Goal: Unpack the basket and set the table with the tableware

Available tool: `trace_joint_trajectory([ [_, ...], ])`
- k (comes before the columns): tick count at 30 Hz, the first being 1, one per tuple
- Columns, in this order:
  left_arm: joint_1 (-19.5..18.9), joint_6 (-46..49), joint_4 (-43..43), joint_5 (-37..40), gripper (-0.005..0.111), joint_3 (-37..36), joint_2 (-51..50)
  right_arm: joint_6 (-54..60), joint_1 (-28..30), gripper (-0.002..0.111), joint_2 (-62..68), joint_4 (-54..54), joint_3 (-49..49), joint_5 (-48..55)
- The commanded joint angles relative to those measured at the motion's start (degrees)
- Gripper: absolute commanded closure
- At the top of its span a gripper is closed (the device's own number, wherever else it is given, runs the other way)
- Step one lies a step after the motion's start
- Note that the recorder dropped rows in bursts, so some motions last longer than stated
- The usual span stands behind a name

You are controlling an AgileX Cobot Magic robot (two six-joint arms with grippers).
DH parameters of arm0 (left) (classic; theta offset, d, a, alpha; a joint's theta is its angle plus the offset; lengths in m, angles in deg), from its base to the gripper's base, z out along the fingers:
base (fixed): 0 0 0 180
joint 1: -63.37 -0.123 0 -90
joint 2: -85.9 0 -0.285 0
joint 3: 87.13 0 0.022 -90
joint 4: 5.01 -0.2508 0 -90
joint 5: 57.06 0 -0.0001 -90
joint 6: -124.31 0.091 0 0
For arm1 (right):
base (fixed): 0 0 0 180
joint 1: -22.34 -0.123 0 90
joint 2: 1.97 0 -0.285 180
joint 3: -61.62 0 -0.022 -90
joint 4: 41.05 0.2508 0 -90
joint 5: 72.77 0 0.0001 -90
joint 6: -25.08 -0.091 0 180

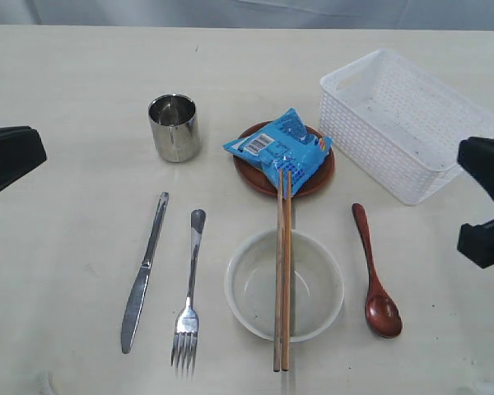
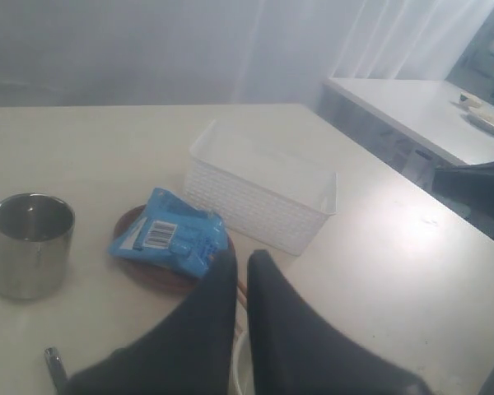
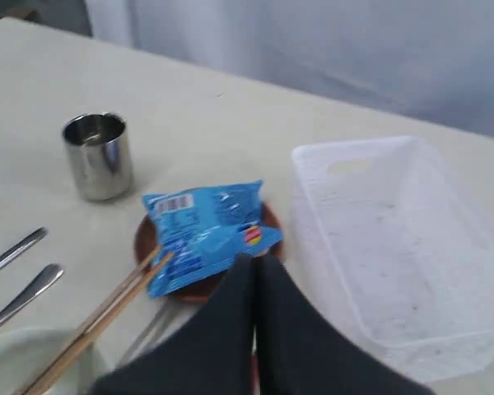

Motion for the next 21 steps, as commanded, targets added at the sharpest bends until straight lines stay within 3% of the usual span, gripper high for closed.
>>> trace_joint_trajectory([
  [1, 0.3, 0.25, 0.39, 0.1, 0.101, -0.29, 0.4, 0.76, 11.54, 0.108, -8.14, -4.16, -7.12, -7.79],
  [8, 0.3, 0.25, 0.39, 0.1, 0.101, -0.29, 0.4, 0.51, 25.52, 0.108, -23.84, -3.99, -16.59, -11.36],
  [10, 0.3, 0.25, 0.39, 0.1, 0.101, -0.29, 0.4, 0.16, 27.26, 0.108, -27.17, -2.05, -16.59, -5.63],
  [21, 0.3, 0.25, 0.39, -0.14, 0.101, -0.29, 0.52, -0.9, 22.3, 0.108, -28.43, -2.23, -16.59, -4.55],
])
